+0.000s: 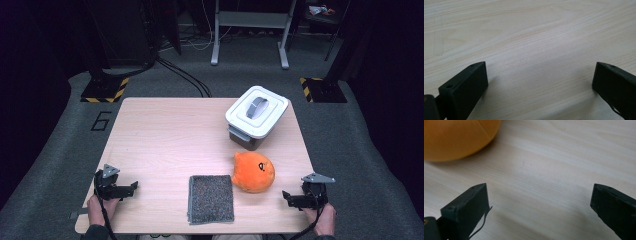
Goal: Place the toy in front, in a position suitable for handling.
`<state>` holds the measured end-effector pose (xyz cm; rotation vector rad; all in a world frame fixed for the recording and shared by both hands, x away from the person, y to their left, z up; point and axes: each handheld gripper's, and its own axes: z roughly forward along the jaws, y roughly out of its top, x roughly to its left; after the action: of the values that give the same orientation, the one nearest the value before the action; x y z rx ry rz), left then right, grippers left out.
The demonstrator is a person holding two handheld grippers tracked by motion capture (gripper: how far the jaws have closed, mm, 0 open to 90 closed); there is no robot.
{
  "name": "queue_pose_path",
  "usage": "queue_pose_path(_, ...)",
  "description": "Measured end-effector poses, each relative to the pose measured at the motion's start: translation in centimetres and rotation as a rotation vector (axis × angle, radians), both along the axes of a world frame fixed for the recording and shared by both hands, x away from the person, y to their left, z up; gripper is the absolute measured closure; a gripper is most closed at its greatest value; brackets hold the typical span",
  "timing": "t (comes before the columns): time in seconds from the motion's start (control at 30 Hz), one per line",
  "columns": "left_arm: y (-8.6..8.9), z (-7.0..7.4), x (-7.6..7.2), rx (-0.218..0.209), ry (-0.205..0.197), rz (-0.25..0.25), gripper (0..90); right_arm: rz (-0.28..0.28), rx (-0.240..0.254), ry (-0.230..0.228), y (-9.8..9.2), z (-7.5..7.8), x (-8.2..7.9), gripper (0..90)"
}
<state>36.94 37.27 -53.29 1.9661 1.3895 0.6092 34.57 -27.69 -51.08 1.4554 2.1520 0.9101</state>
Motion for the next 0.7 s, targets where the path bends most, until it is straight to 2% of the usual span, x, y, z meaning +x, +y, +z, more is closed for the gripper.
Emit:
queue_pose_path(0.03,0.0,0.0,0.0,0.001,-0.001,-0.001,0.0,0.007,0.013,-0.008,0.1,0.9,0.2,1.1)
queue_pose_path(0.1,0.0,0.0,0.0,-0.001,-0.002,0.001,0.0,0.011,0.01,-0.009,0.1,1.2,0.3,1.2)
queue_pose_path(0.23,0.0,0.0,0.0,-0.001,-0.001,0.0,0.0,0.028,0.021,-0.03,0.2,2.9,0.9,1.2)
queue_pose_path(0.4,0.0,0.0,0.0,-0.001,-0.002,0.001,0.0,0.034,0.029,-0.041,0.3,4.0,1.5,1.1)
queue_pose_path(0.5,0.0,0.0,0.0,-0.001,-0.002,0.001,0.0,0.042,0.037,-0.055,0.4,5.4,2.3,1.0)
queue_pose_path(0.6,0.0,0.0,0.0,-0.001,-0.001,0.0,0.0,0.05,0.043,-0.06,0.5,6.0,2.7,1.1)
queue_pose_path(0.7,0.0,0.0,0.0,-0.001,-0.001,0.001,0.0,0.057,0.042,-0.069,0.8,7.1,3.9,1.1)
